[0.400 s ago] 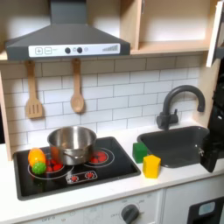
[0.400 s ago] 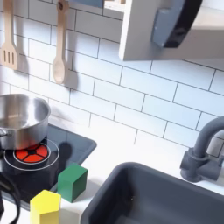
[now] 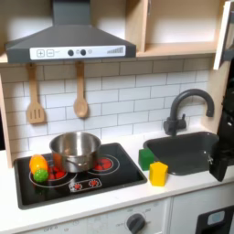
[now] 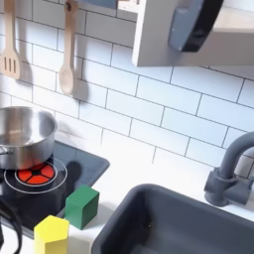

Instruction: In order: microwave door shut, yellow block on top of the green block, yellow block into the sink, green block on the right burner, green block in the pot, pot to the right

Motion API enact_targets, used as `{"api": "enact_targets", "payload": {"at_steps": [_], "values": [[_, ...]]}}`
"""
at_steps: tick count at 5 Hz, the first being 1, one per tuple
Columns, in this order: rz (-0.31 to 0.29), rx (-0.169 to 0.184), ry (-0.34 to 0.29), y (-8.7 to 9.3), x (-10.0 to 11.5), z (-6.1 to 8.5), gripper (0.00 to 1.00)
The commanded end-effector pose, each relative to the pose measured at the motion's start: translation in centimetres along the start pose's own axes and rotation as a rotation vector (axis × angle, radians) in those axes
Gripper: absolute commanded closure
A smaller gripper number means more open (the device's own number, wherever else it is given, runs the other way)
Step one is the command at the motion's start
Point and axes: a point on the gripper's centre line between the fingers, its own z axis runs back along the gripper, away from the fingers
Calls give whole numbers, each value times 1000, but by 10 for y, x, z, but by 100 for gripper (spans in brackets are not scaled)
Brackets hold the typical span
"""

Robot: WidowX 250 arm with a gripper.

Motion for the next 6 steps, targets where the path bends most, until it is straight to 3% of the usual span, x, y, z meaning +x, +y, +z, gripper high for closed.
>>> {"api": "enact_targets", "payload": {"at_steps": [1,3,4,6], "values": [[18,34,-4,13,30,-8,0],[78,74,-16,47,60,-13,0],[91,76,-43,60,76,-13,100],[138,91,-123,82,120,-3,100]]}}
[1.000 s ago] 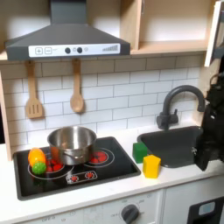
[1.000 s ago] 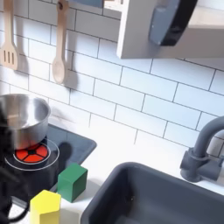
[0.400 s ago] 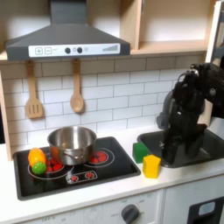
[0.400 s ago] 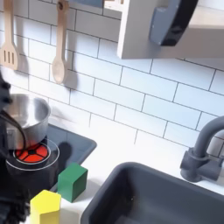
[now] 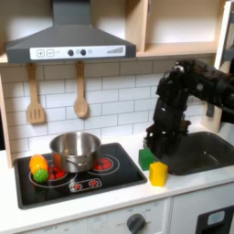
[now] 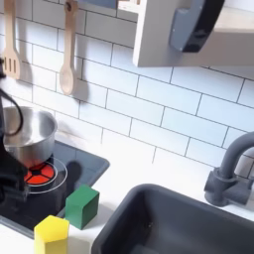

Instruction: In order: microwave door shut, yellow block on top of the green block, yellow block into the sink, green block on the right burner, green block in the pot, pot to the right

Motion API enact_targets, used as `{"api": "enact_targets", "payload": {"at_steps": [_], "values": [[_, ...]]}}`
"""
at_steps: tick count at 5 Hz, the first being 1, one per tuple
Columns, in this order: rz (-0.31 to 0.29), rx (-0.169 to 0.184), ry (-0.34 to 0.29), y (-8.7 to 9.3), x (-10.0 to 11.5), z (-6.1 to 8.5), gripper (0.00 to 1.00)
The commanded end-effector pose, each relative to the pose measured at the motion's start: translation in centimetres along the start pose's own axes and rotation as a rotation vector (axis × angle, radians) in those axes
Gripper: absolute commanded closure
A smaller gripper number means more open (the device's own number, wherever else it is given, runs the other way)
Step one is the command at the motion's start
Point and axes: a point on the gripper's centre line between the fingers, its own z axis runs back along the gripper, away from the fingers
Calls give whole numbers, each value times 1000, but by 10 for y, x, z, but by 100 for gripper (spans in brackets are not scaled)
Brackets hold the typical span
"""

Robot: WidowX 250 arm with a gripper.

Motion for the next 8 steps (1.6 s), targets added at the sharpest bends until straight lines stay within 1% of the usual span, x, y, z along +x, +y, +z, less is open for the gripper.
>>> {"api": "enact_targets", "payload": {"at_steps": [1,2,3,4,5,7,8], "values": [[34,-7,-102,11,46,10,100],[40,-11,-167,15,66,30,100],[42,-15,-215,16,82,45,100],[31,-17,-237,15,97,57,100],[48,-25,-272,17,109,70,100],[50,-3,-381,23,123,91,100],[52,16,-462,26,130,104,100]]}}
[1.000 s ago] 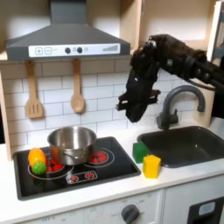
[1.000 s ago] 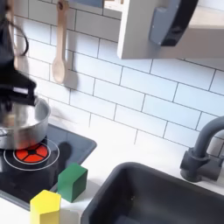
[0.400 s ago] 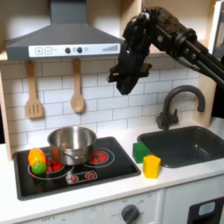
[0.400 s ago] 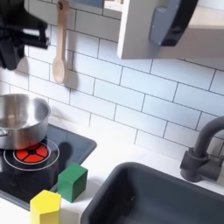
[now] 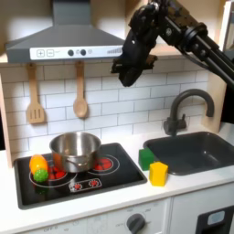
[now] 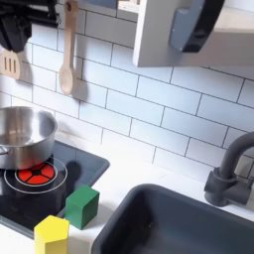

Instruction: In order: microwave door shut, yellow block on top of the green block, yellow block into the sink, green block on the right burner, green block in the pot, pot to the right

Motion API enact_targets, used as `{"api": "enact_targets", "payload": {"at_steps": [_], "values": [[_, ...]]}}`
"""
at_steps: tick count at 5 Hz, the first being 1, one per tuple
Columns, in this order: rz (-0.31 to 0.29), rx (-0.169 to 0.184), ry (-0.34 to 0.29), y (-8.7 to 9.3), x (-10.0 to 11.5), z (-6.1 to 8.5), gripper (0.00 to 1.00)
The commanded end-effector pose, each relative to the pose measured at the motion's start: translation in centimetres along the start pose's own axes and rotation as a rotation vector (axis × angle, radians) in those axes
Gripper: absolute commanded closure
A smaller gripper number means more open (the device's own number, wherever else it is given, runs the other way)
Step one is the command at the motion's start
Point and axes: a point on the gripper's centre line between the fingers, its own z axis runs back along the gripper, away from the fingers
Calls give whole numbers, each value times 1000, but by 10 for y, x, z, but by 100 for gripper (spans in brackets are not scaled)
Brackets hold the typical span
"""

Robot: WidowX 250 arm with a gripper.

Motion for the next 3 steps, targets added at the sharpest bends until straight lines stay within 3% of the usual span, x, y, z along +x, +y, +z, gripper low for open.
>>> {"api": "enact_targets", "payload": {"at_steps": [1,3], "values": [[17,45,-115,17,19,10,100],[16,77,-202,29,38,22,100]]}}
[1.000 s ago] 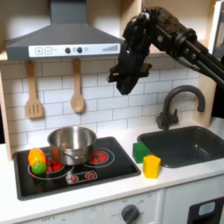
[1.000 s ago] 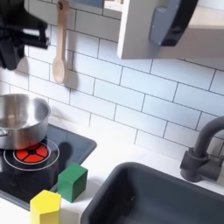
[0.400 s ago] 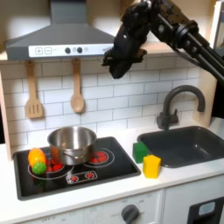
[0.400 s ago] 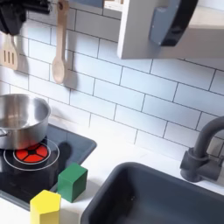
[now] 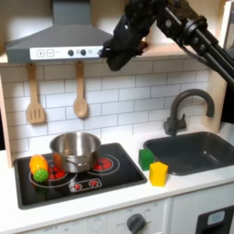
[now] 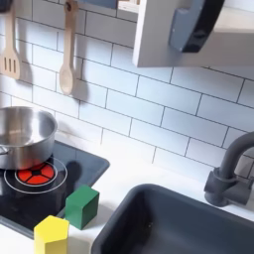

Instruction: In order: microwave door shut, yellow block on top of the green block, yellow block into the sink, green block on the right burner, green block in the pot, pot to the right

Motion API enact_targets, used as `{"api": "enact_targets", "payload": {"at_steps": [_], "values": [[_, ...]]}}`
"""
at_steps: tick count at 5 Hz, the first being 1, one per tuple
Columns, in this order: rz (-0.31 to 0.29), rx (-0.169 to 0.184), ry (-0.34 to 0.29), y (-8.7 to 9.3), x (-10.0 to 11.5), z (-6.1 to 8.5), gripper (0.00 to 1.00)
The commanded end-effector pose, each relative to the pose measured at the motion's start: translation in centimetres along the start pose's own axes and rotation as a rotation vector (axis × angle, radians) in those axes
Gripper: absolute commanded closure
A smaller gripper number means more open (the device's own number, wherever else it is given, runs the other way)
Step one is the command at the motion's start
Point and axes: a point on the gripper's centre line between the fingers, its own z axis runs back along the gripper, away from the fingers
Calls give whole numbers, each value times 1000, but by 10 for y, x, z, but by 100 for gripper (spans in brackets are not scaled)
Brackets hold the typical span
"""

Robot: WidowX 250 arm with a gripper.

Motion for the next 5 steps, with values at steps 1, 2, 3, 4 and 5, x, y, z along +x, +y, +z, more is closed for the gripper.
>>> {"api": "enact_targets", "payload": {"at_steps": [1,2,3,4,5], "values": [[8,30,-52,12,16,-3,100],[9,41,-54,15,21,-10,100],[7,45,-76,16,28,-11,100],[5,52,-84,18,31,-15,100],[4,53,-92,17,36,-17,100]]}}
